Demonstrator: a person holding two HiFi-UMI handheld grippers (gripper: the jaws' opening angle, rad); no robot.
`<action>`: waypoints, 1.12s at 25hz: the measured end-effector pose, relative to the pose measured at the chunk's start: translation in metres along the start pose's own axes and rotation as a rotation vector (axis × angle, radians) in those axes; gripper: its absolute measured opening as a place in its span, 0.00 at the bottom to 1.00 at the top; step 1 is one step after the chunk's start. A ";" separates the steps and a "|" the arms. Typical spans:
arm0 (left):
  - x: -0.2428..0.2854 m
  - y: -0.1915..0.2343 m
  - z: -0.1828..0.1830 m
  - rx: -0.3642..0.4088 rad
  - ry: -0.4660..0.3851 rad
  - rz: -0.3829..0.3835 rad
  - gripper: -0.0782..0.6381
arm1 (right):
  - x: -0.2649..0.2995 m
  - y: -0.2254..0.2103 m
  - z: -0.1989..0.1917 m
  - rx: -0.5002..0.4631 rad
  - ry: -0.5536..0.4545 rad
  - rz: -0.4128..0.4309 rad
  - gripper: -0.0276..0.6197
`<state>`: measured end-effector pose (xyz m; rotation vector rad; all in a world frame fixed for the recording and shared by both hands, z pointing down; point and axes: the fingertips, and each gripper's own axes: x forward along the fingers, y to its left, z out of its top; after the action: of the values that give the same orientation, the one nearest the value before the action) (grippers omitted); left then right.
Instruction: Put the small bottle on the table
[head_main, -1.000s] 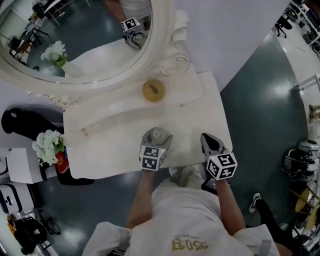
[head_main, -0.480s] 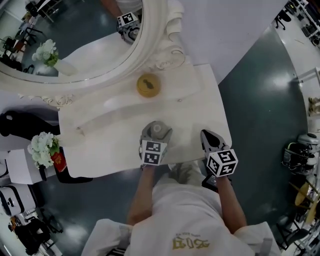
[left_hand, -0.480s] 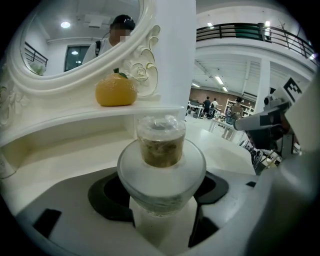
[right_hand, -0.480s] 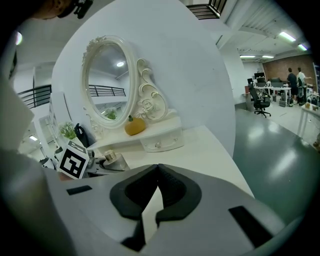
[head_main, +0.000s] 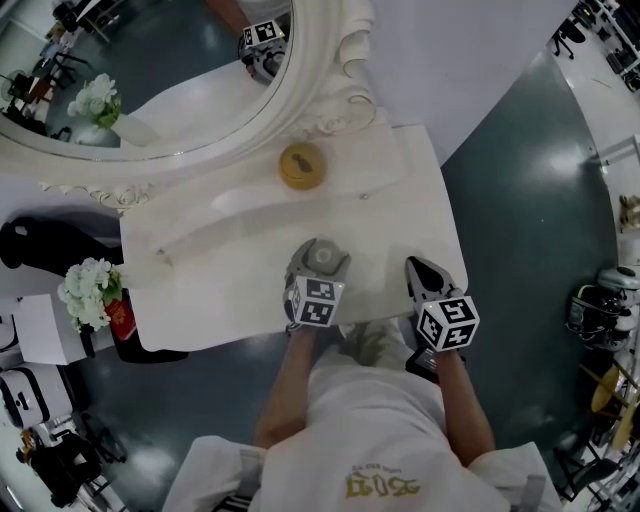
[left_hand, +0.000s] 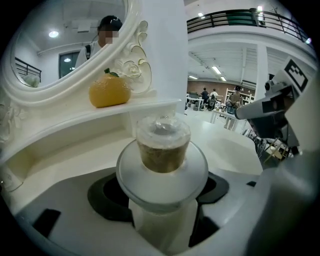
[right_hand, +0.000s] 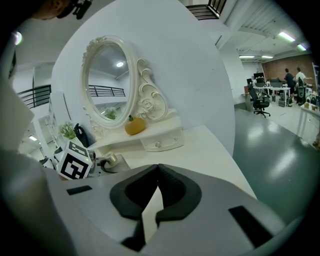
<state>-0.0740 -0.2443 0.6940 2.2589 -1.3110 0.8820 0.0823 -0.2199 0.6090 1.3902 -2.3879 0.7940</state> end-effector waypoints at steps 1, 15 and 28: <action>0.000 -0.001 -0.001 -0.005 0.008 -0.007 0.62 | 0.000 0.001 0.000 -0.002 -0.001 0.000 0.06; -0.035 0.006 -0.003 -0.132 -0.048 -0.024 0.69 | -0.013 0.026 0.016 -0.046 -0.046 0.014 0.06; -0.097 0.005 0.020 -0.223 -0.205 -0.047 0.43 | -0.028 0.058 0.037 -0.073 -0.141 0.052 0.06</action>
<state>-0.1072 -0.1976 0.6133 2.2368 -1.3612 0.4709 0.0483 -0.1986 0.5469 1.4033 -2.5412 0.6334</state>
